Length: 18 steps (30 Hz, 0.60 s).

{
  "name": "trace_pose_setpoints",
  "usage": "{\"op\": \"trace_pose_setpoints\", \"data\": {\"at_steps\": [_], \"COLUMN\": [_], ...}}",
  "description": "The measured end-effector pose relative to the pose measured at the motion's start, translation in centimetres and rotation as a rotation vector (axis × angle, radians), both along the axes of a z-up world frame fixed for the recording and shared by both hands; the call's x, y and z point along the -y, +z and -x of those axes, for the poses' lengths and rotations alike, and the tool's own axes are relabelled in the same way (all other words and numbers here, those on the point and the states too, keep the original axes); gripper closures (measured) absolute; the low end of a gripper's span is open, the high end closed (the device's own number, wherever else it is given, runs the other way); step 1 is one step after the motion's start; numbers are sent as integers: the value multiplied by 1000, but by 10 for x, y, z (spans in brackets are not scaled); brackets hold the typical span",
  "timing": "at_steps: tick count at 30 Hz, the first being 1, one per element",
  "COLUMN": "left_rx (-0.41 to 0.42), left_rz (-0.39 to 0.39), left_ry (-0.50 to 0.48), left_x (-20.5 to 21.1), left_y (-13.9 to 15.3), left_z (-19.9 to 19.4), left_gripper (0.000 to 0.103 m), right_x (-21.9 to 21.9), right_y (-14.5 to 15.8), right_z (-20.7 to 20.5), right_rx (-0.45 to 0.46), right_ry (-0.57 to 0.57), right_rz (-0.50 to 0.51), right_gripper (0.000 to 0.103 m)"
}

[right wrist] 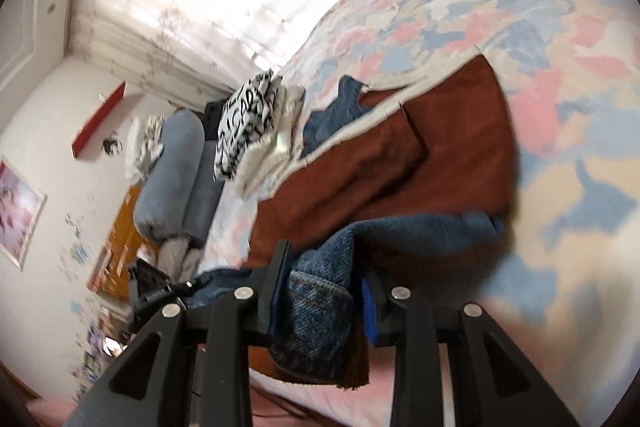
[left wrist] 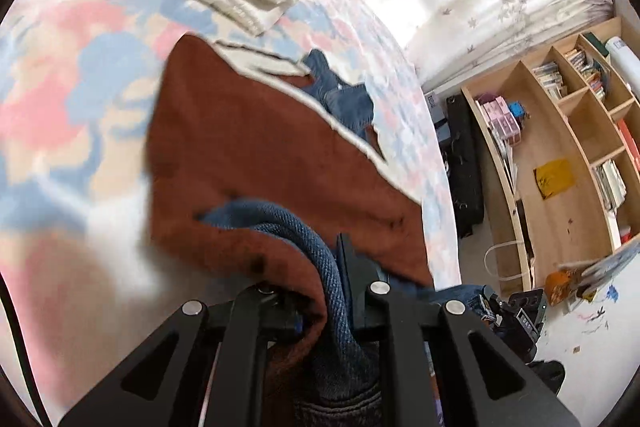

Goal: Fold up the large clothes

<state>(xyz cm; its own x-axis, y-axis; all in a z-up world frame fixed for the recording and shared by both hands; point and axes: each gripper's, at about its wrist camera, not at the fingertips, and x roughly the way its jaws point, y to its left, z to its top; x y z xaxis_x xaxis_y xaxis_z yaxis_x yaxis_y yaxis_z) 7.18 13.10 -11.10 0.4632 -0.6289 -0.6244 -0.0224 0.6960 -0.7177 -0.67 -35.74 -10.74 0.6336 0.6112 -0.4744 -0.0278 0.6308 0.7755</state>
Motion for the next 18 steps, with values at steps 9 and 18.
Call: {"op": "trace_pose_setpoints", "data": {"at_steps": [9, 18], "left_rx": [-25, -18], "left_rz": [75, 2], "left_ry": [110, 146], "left_x": [1, -7], "left_y": [-30, -49], "left_z": [-131, -175], "left_gripper": [75, 50], "right_x": [18, 28], "right_y": [-12, -17], "right_z": [-132, -170], "right_rx": [-44, 29], "right_ry": [-115, -118], "right_rz": [-22, -11], "right_gripper": [53, 24]}}
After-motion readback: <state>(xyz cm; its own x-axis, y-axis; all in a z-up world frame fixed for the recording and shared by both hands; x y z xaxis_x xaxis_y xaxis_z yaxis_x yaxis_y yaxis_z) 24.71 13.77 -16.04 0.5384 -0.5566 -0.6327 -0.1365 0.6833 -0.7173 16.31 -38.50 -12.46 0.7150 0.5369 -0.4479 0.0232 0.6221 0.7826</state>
